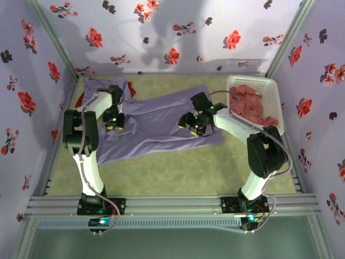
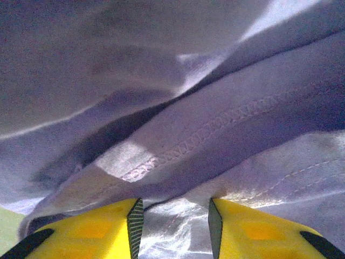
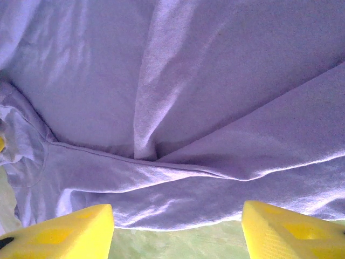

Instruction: Fold and stack the t-shirts

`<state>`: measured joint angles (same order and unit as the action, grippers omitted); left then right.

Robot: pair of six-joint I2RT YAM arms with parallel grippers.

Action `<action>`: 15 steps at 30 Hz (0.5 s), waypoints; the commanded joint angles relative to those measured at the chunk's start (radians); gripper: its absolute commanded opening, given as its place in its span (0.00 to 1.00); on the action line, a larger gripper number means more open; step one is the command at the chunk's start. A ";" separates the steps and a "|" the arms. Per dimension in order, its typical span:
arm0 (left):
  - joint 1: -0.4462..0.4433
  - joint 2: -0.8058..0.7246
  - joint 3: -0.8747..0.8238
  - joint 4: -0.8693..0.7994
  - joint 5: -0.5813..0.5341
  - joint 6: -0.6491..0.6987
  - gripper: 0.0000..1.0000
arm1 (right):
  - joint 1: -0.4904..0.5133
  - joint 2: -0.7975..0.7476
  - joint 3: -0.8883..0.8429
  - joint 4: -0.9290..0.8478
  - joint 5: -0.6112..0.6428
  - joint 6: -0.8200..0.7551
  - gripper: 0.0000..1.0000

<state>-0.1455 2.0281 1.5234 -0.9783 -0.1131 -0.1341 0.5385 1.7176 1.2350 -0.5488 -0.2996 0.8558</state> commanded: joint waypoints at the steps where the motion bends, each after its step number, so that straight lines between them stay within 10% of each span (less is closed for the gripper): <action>1: 0.004 0.012 -0.002 0.004 -0.019 0.022 0.38 | -0.006 -0.007 -0.021 -0.018 -0.005 -0.014 0.65; 5: 0.002 -0.012 -0.027 0.022 -0.004 0.015 0.11 | -0.006 -0.013 -0.031 -0.012 -0.004 -0.011 0.65; 10: 0.002 -0.030 -0.037 0.026 -0.001 0.010 0.04 | -0.006 -0.010 -0.035 -0.008 -0.007 -0.008 0.65; 15: 0.001 -0.079 -0.065 0.050 -0.020 0.008 0.32 | -0.006 -0.011 -0.032 -0.010 -0.008 -0.010 0.65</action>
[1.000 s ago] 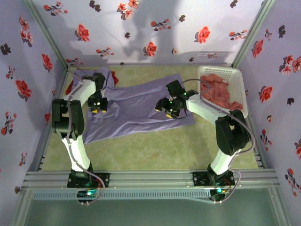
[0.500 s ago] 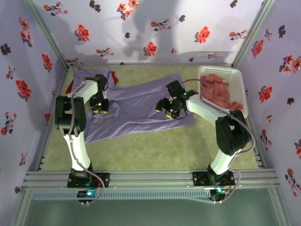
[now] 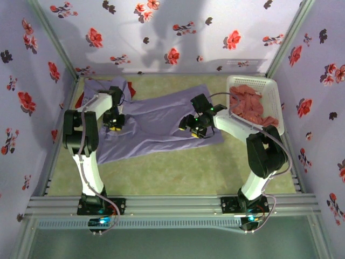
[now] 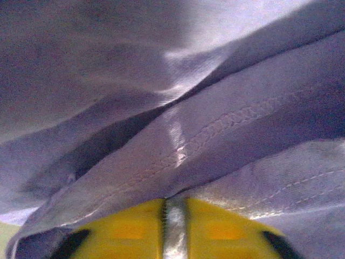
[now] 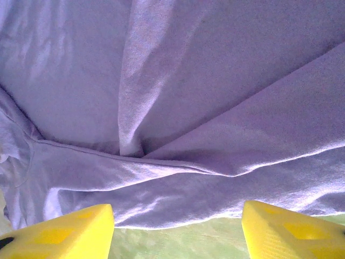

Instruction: Fold and stack the t-shirts

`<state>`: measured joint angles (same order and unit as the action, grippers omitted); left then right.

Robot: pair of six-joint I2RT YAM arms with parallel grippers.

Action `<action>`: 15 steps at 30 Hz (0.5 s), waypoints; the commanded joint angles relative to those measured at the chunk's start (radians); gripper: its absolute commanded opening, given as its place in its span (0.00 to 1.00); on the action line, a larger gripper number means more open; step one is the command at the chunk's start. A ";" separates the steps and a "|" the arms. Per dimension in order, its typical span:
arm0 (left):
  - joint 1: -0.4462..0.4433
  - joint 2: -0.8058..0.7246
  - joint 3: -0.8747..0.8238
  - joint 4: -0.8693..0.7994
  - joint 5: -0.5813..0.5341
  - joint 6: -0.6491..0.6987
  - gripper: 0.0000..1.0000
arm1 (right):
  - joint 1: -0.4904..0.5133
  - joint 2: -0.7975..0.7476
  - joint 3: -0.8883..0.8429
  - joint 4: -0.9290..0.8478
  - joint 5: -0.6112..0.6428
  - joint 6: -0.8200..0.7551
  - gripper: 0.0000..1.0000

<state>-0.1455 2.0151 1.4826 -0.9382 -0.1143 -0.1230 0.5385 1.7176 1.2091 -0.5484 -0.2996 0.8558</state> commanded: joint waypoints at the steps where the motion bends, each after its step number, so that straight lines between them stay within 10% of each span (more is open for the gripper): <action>1: 0.001 -0.082 -0.037 0.015 -0.020 -0.001 0.36 | -0.006 -0.011 -0.006 -0.012 -0.007 -0.011 0.65; 15: 0.008 -0.038 -0.025 -0.013 -0.066 0.026 0.41 | -0.005 -0.005 0.005 -0.016 -0.006 -0.005 0.65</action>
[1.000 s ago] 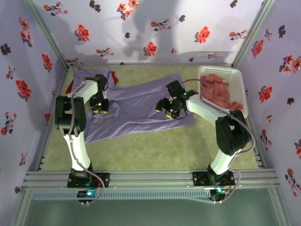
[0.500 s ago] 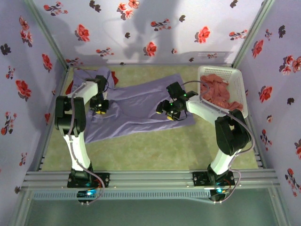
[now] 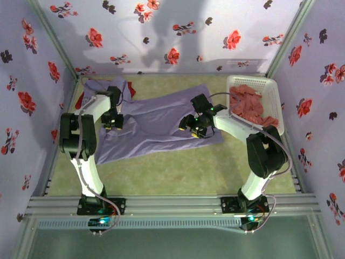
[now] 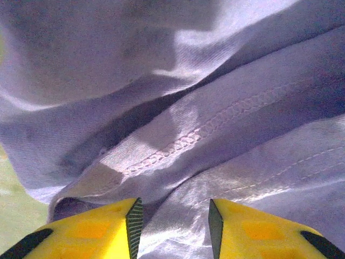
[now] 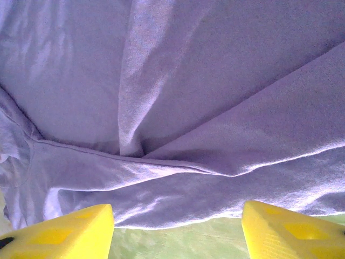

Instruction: Fold and stack the t-shirts

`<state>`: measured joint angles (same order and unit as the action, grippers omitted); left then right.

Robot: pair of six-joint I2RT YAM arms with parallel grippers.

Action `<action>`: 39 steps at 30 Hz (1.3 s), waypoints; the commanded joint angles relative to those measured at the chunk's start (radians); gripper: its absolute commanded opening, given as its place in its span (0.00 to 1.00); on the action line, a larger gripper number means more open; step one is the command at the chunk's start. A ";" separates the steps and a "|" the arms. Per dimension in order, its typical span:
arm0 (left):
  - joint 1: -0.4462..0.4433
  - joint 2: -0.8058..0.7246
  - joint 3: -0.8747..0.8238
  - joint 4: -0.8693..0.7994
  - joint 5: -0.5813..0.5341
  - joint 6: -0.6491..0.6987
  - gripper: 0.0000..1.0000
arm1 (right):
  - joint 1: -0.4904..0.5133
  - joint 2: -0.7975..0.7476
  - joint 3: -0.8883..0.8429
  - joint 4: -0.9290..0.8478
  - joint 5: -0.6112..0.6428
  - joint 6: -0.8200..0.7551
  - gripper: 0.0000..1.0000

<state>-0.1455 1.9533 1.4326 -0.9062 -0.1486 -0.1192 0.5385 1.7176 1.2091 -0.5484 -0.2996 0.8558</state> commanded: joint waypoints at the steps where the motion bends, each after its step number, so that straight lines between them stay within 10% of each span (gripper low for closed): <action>1: 0.009 0.024 0.019 -0.046 -0.038 0.024 0.41 | -0.006 -0.004 0.006 -0.016 -0.009 -0.005 0.65; 16: 0.011 0.013 0.003 -0.049 -0.030 0.036 0.01 | -0.003 -0.004 0.008 -0.018 -0.007 -0.008 0.65; 39: -0.038 0.081 0.206 0.035 -0.019 0.124 0.00 | -0.012 -0.035 -0.019 -0.022 0.023 -0.006 0.65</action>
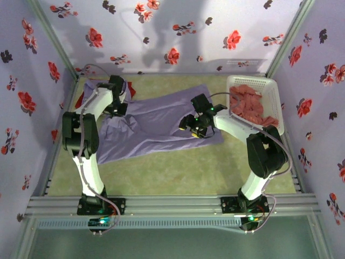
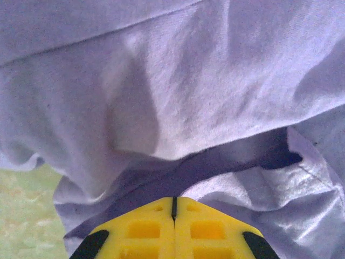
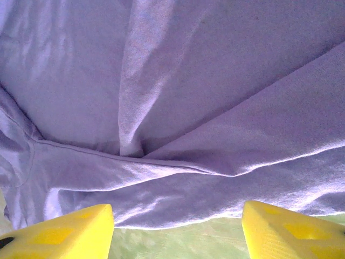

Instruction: Fold and stack the t-shirts

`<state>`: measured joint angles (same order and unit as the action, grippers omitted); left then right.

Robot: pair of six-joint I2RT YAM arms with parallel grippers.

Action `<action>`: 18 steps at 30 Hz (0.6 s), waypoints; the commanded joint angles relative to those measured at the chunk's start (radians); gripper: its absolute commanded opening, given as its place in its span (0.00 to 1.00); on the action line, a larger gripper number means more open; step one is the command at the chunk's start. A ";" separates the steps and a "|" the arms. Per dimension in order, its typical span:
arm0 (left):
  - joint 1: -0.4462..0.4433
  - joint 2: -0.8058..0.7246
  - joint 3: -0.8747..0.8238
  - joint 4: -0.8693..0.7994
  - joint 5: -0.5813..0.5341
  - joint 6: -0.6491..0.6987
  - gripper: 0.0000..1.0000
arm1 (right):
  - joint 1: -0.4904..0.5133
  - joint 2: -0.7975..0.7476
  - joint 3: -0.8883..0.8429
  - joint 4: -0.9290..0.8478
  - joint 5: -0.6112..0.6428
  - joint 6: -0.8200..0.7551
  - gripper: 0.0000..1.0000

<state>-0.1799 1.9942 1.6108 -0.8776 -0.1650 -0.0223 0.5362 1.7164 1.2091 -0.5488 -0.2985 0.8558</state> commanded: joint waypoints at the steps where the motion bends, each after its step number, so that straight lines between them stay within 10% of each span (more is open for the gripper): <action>1: -0.004 0.048 0.039 0.004 0.002 0.030 0.00 | -0.011 -0.035 -0.020 -0.022 0.020 -0.006 0.66; 11: -0.038 0.109 0.145 0.004 0.052 0.042 0.04 | -0.013 -0.042 -0.037 -0.016 0.009 -0.022 0.65; 18: -0.042 0.120 0.199 -0.034 0.002 -0.030 0.43 | -0.007 -0.073 -0.072 -0.010 0.012 -0.029 0.64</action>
<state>-0.2230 2.1201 1.7935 -0.8780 -0.1394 -0.0219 0.5301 1.6779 1.1542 -0.5510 -0.2920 0.8536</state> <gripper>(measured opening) 0.406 0.642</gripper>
